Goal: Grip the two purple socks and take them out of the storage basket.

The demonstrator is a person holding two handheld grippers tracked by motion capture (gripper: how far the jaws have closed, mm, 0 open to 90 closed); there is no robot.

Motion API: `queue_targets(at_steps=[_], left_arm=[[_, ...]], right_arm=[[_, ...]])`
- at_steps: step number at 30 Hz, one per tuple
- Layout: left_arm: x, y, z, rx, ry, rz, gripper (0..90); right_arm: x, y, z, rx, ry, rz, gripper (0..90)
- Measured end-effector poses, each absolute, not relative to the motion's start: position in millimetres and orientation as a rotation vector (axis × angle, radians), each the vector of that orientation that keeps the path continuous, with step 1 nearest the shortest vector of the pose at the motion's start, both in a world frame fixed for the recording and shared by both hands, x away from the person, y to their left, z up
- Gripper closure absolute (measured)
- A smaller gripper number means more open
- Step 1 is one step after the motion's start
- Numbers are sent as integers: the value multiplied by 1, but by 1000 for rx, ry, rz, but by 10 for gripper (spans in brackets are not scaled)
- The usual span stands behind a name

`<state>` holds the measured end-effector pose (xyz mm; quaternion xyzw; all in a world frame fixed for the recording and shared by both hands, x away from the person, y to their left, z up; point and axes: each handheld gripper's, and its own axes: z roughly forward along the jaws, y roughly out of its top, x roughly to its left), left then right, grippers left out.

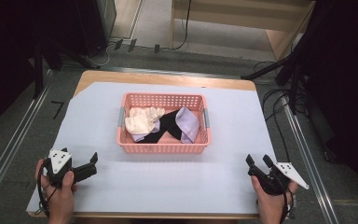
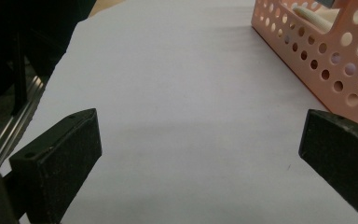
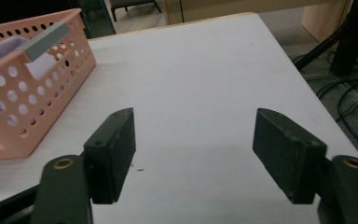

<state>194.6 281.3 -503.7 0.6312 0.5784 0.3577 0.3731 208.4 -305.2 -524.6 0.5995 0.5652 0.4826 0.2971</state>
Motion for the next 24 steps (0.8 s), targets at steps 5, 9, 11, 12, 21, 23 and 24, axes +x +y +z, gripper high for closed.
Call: queue_targets(at_steps=[5,9,11,12,21,23,24], left_arm=[[195,280,-504,1622,1476,923,0],[194,281,-504,1616,1474,917,0],[194,281,-504,1609,1471,913,0],[194,281,-504,1605,1475,908,0],[195,281,-504,1618,1474,904,0],[195,281,-504,1619,1474,904,0],[195,281,-504,1625,1479,900,0]], right_arm=[[209,-296,-512,1597,1515,1290,364],[209,-289,-502,1609,1503,1311,377],[212,-283,-494,1602,1510,1310,391],[214,-277,-489,1592,1529,1302,395],[228,-245,-467,1547,1577,1343,411],[235,-233,-461,1528,1605,1343,418],[237,-229,-459,1520,1611,1347,419]])
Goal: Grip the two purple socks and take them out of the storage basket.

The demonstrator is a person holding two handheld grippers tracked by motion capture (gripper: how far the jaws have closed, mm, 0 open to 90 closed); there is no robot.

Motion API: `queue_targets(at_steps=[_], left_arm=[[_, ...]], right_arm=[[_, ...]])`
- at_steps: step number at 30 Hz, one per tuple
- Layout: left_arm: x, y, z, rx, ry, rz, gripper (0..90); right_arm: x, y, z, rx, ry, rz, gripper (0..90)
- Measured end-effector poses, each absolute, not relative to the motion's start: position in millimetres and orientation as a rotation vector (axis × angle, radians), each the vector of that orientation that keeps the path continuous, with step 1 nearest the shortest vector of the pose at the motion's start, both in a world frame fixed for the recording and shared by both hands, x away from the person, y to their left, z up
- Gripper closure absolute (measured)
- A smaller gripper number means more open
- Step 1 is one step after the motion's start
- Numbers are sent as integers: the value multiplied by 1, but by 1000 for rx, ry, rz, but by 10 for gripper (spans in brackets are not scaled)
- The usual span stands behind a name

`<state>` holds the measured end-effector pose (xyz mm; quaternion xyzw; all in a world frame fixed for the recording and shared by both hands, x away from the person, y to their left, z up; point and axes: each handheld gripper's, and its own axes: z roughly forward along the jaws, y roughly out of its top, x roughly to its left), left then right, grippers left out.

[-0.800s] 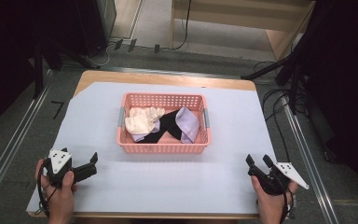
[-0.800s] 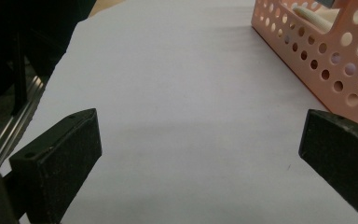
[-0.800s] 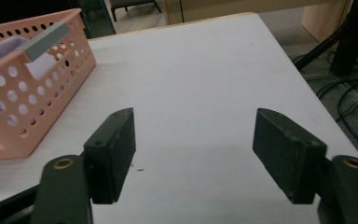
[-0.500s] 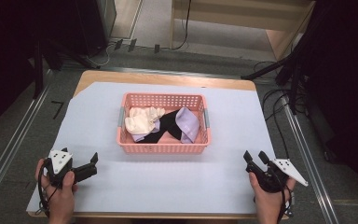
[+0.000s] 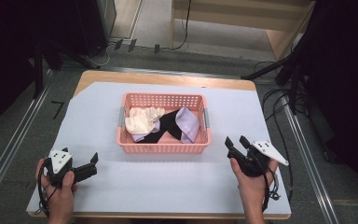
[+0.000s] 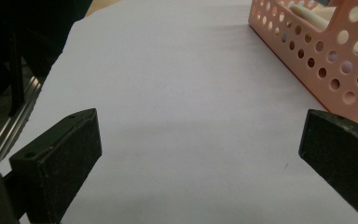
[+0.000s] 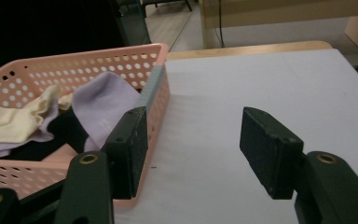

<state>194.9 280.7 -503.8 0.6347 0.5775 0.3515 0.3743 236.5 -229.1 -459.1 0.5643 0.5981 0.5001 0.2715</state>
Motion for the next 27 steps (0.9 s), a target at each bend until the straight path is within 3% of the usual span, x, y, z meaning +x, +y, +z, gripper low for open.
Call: queue_targets(at_steps=[14,27], left_arm=[[196,280,-504,1631,1468,899,0],[196,280,-504,1633,1465,893,0]], right_arm=[[263,-187,-452,1494,1730,1349,482],[280,-157,-440,1447,1789,1335,484]])
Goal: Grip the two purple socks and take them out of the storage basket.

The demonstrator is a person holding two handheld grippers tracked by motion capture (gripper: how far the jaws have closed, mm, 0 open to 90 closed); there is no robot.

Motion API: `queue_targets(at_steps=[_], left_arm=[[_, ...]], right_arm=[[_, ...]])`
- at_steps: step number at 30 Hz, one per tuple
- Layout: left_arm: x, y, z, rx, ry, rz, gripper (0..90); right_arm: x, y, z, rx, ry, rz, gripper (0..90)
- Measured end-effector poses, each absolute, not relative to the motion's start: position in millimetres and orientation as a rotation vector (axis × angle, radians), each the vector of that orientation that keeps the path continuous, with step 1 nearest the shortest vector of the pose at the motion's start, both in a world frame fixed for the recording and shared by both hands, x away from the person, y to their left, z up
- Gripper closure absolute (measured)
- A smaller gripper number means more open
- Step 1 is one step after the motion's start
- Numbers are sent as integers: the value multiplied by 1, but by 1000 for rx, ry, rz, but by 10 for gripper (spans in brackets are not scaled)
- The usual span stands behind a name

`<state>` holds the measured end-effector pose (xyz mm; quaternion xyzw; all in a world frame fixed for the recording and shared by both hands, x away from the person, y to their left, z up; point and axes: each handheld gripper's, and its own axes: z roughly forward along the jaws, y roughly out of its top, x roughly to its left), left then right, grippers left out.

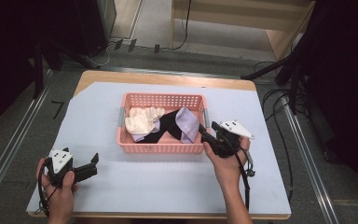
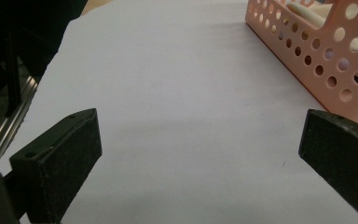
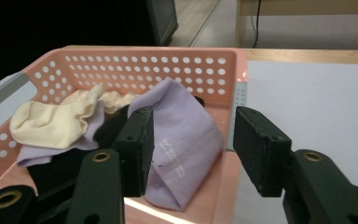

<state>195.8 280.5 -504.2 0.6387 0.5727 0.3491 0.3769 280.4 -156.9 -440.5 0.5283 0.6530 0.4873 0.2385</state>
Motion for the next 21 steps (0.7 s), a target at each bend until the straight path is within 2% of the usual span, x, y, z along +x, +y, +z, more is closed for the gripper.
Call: queue_targets(at_steps=[21], left_arm=[[196,281,-504,1650,1466,885,1]], right_arm=[[315,-79,-444,1367,1954,1311,528]])
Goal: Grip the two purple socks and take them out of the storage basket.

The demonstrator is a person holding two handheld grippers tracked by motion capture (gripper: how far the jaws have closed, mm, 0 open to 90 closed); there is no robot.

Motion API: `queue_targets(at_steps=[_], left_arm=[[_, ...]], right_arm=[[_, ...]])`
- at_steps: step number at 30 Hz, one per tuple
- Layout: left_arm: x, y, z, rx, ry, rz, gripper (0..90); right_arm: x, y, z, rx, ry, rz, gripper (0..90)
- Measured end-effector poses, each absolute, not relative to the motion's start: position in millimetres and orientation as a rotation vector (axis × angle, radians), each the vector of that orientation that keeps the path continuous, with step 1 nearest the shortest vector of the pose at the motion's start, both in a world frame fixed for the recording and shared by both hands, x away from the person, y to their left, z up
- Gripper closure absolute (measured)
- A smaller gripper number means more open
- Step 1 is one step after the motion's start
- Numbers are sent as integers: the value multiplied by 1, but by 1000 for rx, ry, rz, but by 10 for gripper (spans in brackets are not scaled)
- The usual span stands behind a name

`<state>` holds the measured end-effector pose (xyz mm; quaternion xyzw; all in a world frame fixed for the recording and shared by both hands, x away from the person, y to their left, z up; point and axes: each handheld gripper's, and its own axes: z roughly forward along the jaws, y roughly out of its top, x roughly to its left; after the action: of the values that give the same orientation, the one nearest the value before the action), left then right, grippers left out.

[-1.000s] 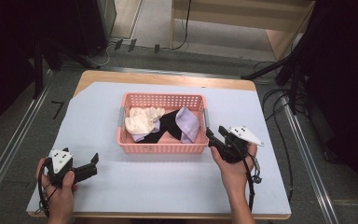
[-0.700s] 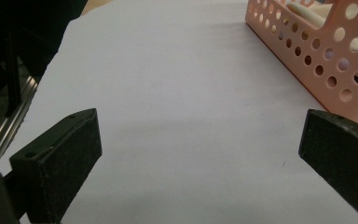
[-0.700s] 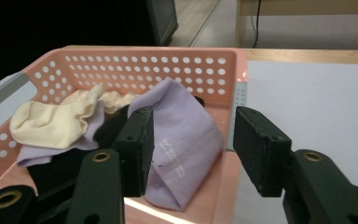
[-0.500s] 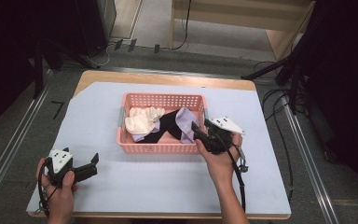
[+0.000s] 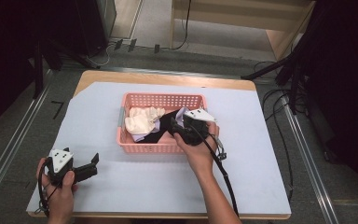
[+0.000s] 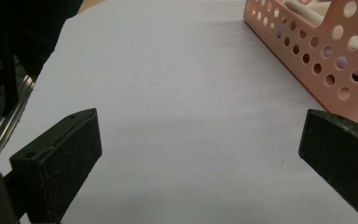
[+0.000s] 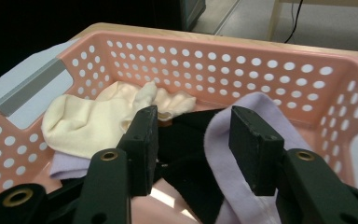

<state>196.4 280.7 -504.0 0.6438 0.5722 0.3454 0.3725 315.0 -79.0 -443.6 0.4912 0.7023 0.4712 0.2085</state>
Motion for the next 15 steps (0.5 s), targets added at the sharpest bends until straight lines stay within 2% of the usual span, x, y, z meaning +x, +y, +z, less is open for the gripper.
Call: queue_targets(at_steps=[15], left_arm=[[197,281,-504,1650,1460,875,1]], right_arm=[[343,-42,-453,1412,2074,1203,606]])
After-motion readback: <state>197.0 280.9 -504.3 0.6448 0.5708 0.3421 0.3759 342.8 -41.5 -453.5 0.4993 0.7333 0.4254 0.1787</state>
